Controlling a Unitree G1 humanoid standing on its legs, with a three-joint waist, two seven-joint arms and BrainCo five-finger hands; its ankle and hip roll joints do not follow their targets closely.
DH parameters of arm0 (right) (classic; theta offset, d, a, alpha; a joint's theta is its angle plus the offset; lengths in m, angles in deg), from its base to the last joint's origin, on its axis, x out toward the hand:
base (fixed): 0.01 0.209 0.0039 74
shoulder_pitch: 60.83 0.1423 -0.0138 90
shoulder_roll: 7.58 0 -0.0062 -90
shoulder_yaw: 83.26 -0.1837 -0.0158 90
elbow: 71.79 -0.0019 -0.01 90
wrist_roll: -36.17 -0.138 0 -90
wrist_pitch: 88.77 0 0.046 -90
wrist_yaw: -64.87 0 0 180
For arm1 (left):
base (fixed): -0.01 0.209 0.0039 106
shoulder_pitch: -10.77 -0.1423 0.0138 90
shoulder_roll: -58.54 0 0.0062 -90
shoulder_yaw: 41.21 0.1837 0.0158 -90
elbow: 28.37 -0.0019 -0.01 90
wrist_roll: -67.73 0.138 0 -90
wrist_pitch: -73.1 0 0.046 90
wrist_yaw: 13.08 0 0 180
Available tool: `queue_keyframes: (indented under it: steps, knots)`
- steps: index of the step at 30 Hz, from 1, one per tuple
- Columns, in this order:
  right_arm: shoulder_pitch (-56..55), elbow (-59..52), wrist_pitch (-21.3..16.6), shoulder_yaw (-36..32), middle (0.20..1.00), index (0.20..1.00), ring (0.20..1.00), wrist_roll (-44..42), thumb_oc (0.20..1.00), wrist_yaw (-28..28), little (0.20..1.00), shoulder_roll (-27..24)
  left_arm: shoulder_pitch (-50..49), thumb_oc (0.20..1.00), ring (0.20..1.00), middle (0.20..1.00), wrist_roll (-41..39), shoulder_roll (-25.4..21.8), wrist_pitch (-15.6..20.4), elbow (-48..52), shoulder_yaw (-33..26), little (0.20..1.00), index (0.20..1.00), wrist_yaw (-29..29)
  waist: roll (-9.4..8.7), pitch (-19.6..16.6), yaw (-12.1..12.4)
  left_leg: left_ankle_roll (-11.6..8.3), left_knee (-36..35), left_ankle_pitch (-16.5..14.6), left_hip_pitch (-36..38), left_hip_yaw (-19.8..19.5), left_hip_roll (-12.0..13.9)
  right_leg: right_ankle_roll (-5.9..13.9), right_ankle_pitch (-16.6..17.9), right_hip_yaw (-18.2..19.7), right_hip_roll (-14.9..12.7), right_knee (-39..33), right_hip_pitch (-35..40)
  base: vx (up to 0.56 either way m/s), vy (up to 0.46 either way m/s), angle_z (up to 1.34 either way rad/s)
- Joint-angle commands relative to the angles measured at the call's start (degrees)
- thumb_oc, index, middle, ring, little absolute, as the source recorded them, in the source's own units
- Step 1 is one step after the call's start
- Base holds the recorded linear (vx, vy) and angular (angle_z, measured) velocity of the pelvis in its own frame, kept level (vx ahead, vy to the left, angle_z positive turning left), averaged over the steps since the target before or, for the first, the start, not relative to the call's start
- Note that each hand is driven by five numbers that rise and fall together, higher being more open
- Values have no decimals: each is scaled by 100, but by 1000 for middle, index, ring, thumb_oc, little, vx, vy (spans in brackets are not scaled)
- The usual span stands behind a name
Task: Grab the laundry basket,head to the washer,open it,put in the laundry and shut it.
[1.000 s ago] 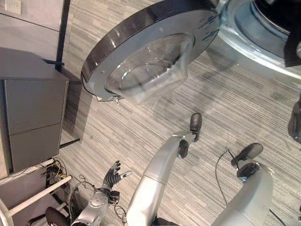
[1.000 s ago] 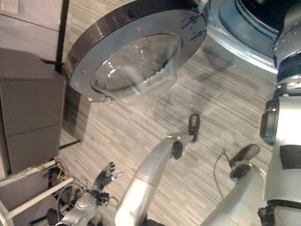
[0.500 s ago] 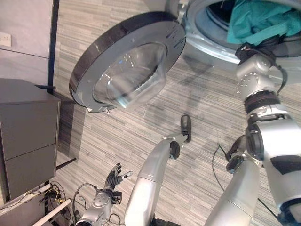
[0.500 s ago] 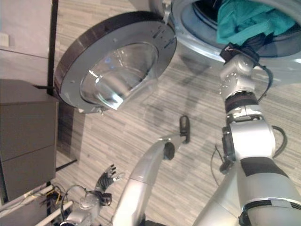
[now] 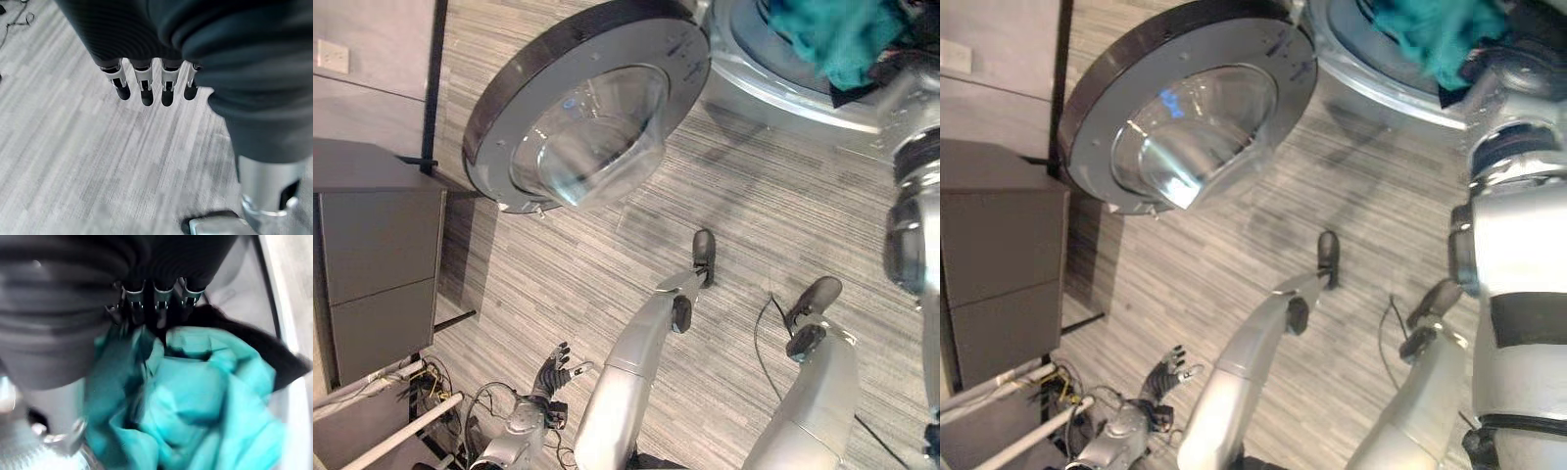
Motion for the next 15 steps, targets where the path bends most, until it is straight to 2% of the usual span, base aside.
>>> queue_keyframes:
  steps: [1,2,4,5,6,8,11,13,15]
  knots:
    - [364,-183,235,358,1000,1000,1000,511,1000,-239,1000,-556,23,1000,1000,1000,-255,-408,25,-142,-202,1000,1000,-30,-115,216,143,-462,734,-832,-116,-180,208,311,994,105,-116,-1169,356,0,0,0]
    - [376,-117,304,502,1000,1000,1000,765,1000,-399,1000,-582,39,1000,1000,1000,-214,-468,0,-65,-166,1000,1000,0,-120,213,151,-462,739,-827,-120,-187,203,308,995,95,-121,-1169,372,0,0,0]
    - [191,-407,74,150,1000,1000,1000,106,1000,-328,1000,-630,25,1000,1000,1000,-284,-360,-21,-78,-134,1000,1000,7,-110,222,153,-467,754,-836,-99,-205,201,322,1000,103,-114,-1193,401,0,0,0]
    - [171,-178,265,373,1000,1000,1000,678,1000,-221,1000,-790,52,1000,1000,1000,-238,-448,-72,-99,-135,1000,1000,8,-148,204,173,-468,765,-834,-105,-213,188,314,1000,102,-117,-1200,411,0,0,0]
    - [356,-173,298,804,1000,1000,1000,1479,1000,-172,1000,-765,77,1000,1000,1000,-185,-545,-47,3,-143,1000,1000,30,-135,209,203,-466,757,-828,-118,-210,193,309,988,75,-126,-1202,420,0,0,0]
    - [121,-551,-6,243,1000,1000,1000,306,1000,-162,1000,-779,69,1000,1000,1000,-239,-396,10,-40,-216,1000,1000,-2,-129,230,168,-474,787,-846,-103,-225,195,315,980,64,-122,-1197,442,0,0,0]
    - [196,-561,12,473,1000,1000,1000,976,1000,50,1000,-661,73,1000,1000,1000,-142,-411,13,-166,-189,1000,1000,-18,-178,264,123,-492,731,-814,-58,-223,202,304,986,61,-97,-1261,513,-1,6,1]
    - [-364,-1005,-336,-168,1000,1000,1000,343,1000,173,1000,-499,184,1000,1000,1000,-179,-161,22,-479,-217,1000,1000,-92,-253,311,2,-519,663,-782,63,-216,235,299,1023,56,-45,-1366,641,0,0,0]
    - [-539,-1153,-408,-274,1000,1000,1000,294,1000,215,1000,-430,201,1000,1000,1000,-174,-118,37,-573,-231,1000,1000,-116,-289,310,-17,-525,622,-768,118,-208,244,300,1038,50,-40,-1401,699,0,0,0]
